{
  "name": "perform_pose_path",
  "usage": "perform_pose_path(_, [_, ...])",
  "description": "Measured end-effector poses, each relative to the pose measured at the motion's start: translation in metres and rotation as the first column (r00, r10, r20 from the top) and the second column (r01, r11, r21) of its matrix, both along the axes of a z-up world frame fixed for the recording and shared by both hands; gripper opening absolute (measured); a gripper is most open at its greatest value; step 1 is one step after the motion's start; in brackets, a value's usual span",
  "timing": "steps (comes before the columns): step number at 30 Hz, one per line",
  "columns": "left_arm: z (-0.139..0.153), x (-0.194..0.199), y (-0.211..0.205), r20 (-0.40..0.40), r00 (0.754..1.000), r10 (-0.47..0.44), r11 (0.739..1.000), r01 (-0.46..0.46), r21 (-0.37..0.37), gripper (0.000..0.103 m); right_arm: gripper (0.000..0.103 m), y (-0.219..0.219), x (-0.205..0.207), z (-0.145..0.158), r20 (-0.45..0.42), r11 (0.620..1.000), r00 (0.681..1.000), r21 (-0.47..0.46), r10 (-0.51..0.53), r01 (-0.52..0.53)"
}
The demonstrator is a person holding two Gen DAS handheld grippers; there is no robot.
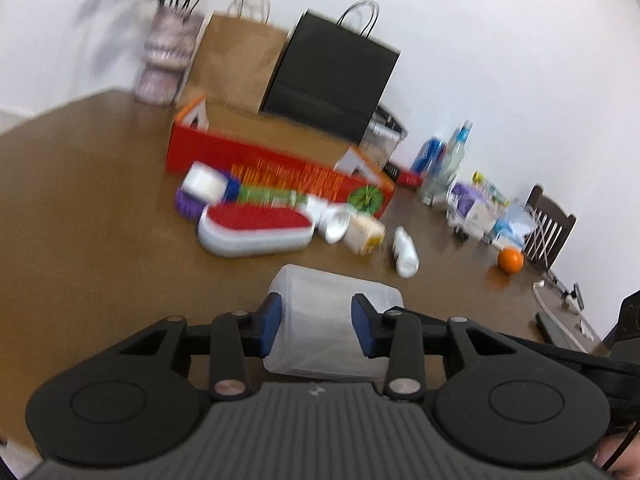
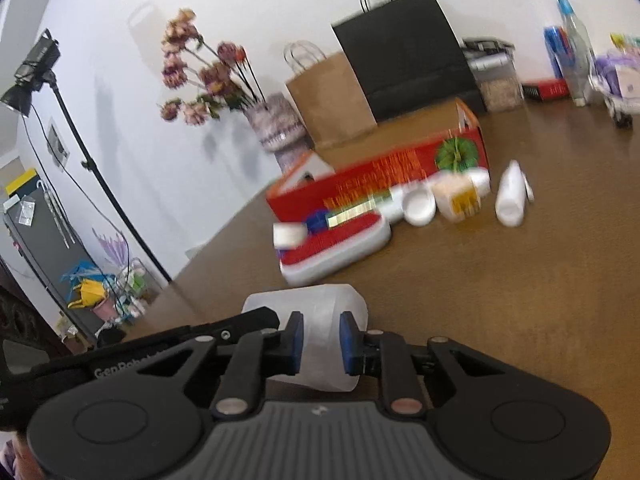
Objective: Organize rigid objects
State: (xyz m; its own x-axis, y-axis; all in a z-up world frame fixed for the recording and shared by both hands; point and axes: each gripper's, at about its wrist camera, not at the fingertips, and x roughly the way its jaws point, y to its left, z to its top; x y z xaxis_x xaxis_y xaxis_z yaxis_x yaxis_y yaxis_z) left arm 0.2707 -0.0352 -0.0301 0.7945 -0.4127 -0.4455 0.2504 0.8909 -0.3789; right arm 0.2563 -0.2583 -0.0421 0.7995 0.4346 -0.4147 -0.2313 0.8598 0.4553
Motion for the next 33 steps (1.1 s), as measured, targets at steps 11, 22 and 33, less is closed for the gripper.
perform_pose_path(11, [0.099, 0.135, -0.003, 0.204, 0.978, -0.052, 0.998, 0.061, -0.036, 0.035, 0.018, -0.010, 0.149, 0.115, 0.227, 1.000, 0.974, -0.014, -0.016, 0.020])
perform_pose_path(22, [0.086, 0.327, 0.025, 0.034, 0.999, 0.037, 0.997, -0.035, -0.065, 0.035, 0.018, 0.005, 0.364, 0.092, -0.006, 0.996, 0.999, 0.078, 0.053, -0.052])
perform_pose_path(33, [0.006, 0.431, 0.032, -0.152, 0.984, 0.097, 0.989, -0.078, 0.127, 0.035, 0.019, 0.046, 0.479, -0.008, -0.300, 0.997, 0.951, 0.052, 0.071, -0.058])
